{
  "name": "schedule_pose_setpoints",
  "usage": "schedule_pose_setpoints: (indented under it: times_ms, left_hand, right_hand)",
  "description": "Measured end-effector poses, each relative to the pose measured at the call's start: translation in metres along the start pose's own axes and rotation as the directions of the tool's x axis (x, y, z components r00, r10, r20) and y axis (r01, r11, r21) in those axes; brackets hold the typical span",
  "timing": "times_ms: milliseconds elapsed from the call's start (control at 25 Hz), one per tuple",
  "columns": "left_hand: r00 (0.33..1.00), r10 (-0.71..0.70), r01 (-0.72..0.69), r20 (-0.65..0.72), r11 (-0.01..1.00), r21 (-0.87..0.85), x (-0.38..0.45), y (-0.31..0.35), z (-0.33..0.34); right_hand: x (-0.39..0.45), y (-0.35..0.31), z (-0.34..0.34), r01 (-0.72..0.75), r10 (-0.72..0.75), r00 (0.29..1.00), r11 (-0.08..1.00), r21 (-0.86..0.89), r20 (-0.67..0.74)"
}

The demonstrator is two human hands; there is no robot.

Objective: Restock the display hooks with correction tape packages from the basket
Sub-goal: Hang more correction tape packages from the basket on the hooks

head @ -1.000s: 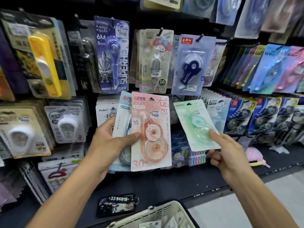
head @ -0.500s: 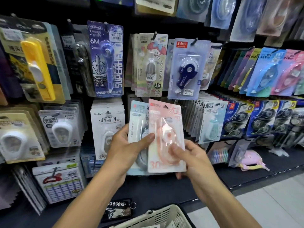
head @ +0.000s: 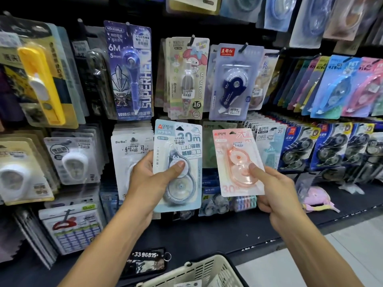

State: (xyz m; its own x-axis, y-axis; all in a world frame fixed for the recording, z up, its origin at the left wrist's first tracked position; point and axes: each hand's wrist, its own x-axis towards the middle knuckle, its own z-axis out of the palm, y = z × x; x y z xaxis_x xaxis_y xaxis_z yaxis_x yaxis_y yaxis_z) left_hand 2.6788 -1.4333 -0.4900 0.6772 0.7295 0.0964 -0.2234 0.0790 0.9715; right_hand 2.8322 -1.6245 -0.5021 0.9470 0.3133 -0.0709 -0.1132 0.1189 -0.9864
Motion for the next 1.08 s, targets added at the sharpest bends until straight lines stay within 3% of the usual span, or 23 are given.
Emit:
schedule_pose_setpoints:
  times_ms: [200,280,360,400,480,520,560,600,640,680,800,920,1000,1080]
  left_hand:
    - [1.000,0.013,-0.013,-0.022,1.000,0.009,0.000,0.000,0.002]
    - [1.000,0.019,-0.019,0.002,1.000,0.009,-0.001,-0.002,0.009]
    - [0.996,0.014,-0.016,0.085,1.000,0.017,-0.003,-0.004,0.017]
    - [0.992,0.017,-0.023,0.129,0.999,0.044,-0.005,-0.006,0.020]
    - [0.989,0.094,-0.123,0.118,0.956,0.267,-0.005,-0.011,0.015]
    - [0.975,0.203,-0.219,0.087,0.828,0.516,-0.003,-0.013,0.008]
    - [0.944,0.317,-0.270,0.089,0.589,0.761,-0.001,-0.015,-0.001]
    - [0.913,0.390,-0.274,0.120,0.366,0.889,0.000,-0.017,-0.008]
    - [0.915,0.378,-0.247,0.142,0.248,0.937,0.003,-0.018,-0.014]
    - [0.934,0.325,-0.220,0.148,0.201,0.955,0.005,-0.019,-0.019]
    - [0.975,0.165,-0.179,0.148,0.187,0.966,0.011,-0.024,-0.026]
    - [0.952,0.244,-0.231,0.188,0.163,0.959,0.001,-0.029,-0.021]
    - [0.940,0.278,-0.262,0.199,0.211,0.942,-0.013,-0.036,-0.019]
    - [0.978,0.093,-0.207,0.187,0.316,0.926,-0.024,-0.056,-0.025]
  right_hand:
    - [-0.005,0.004,0.005,-0.069,0.063,0.996,0.993,0.095,0.063]
    - [-0.018,0.015,0.021,-0.039,0.038,0.974,0.999,0.004,0.224]
    - [-0.031,0.028,0.039,-0.029,0.033,0.905,0.999,-0.014,0.424]
    - [-0.034,0.032,0.045,-0.005,0.004,0.888,1.000,0.001,0.461]
    - [-0.029,0.031,0.046,0.041,-0.072,0.935,0.995,0.093,0.348]
    - [-0.023,0.028,0.041,0.069,-0.102,0.965,0.987,0.142,0.241]
    - [-0.017,0.026,0.033,0.094,-0.118,0.983,0.982,0.161,0.140]
    - [-0.011,0.024,0.024,0.109,-0.117,0.992,0.985,0.134,0.055]
    - [-0.005,0.024,0.016,0.116,-0.116,0.993,0.990,0.076,-0.001]
    - [0.001,0.024,0.008,0.120,-0.120,0.992,0.993,0.005,-0.027]
    - [0.013,0.022,0.002,0.171,-0.172,0.985,0.984,-0.054,-0.001]
    - [0.014,0.026,0.003,0.042,-0.047,0.996,0.996,0.073,0.070]
    - [0.003,0.042,0.005,-0.054,0.052,0.996,0.998,0.025,0.078]
    - [-0.016,0.077,0.010,-0.147,0.163,0.982,0.976,-0.162,0.095]
